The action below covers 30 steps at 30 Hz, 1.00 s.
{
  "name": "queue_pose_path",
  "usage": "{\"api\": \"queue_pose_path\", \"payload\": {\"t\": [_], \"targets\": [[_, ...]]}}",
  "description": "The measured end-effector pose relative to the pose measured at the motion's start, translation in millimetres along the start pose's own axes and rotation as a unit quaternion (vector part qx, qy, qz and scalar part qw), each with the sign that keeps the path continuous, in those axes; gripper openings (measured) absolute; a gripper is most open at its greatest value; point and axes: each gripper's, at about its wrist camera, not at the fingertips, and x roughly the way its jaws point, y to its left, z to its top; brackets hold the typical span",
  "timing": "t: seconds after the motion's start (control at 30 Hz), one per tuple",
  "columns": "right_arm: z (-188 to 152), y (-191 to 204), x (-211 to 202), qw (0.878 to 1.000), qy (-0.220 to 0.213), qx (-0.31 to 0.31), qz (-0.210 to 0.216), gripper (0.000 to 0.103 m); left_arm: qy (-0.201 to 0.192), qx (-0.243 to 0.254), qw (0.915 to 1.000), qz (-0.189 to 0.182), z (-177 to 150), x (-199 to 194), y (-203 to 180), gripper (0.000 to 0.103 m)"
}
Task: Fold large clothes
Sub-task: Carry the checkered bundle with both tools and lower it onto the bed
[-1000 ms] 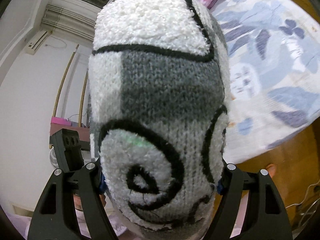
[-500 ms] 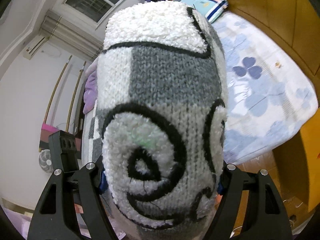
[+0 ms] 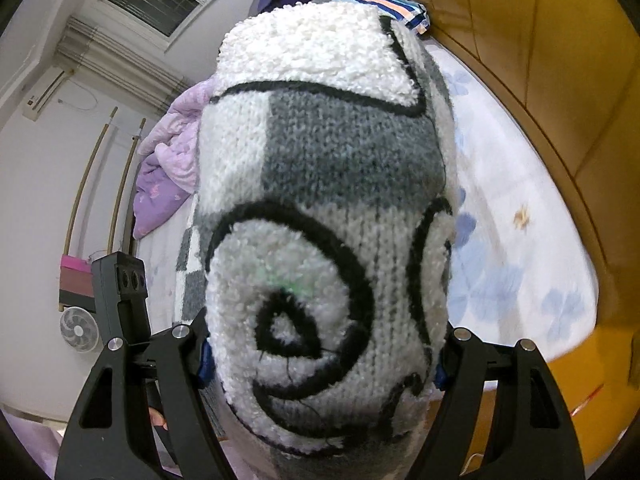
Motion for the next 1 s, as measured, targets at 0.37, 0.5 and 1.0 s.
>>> {"api": "queue_pose_path", "payload": {"t": [0.37,0.5,1.0], "targets": [[136.4,-69.1,76.8,0.974,0.017,-0.092,-0.205,0.092,0.032,-0.044,0.9827,0.177,102.2,129.0,19.7,0.071],[136.2,-103.2,109.6,0.987,0.07,-0.059,-0.135,0.082,0.031,-0.07,0.9817,0.175,101.2,143.3,33.1,0.071],[247.3,-186.5,316.6,0.974,0.135,-0.001,-0.183,0.02,0.084,-0.067,0.9483,0.299,246.3,332.2,91.0,0.035]]}}
